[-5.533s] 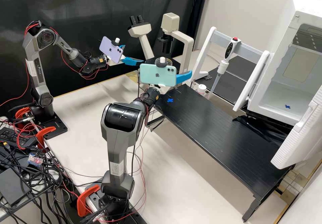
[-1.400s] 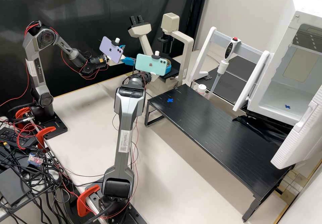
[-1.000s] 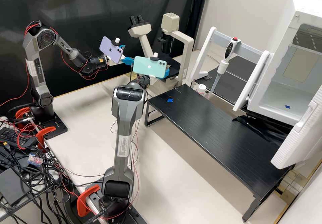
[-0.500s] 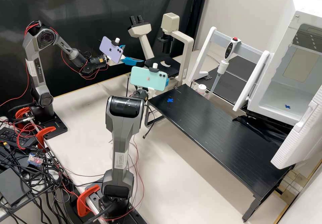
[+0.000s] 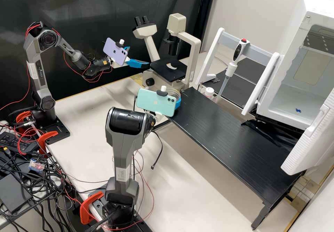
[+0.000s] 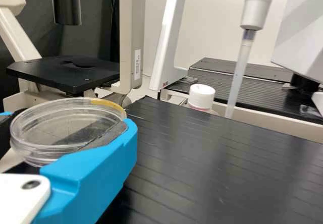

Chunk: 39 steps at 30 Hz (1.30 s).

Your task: Move the petri dish to the bench

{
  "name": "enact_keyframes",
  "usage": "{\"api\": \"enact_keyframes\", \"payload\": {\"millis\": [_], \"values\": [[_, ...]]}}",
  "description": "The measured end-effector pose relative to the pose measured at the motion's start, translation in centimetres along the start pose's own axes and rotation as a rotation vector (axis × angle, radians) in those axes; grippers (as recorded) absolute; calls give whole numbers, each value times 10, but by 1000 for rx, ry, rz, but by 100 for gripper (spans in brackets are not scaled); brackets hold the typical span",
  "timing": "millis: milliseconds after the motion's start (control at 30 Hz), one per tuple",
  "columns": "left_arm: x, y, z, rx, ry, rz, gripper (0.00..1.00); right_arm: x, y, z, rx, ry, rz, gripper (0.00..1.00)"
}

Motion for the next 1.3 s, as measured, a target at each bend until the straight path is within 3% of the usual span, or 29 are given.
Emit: {"api": "enact_keyframes", "payload": {"millis": [400,1100,1133,1300], "values": [[0,0,0,0,0,0,100,-5,10,17,-2,-45,44,0],[0,0,0,0,0,0,100,-3,5,25,-17,-66,31,0],[0,0,0,0,0,0,100,-3,5,25,-17,-66,31,100],[0,0,0,0,0,0,100,-3,6,25,-25,-65,35,100]]}}
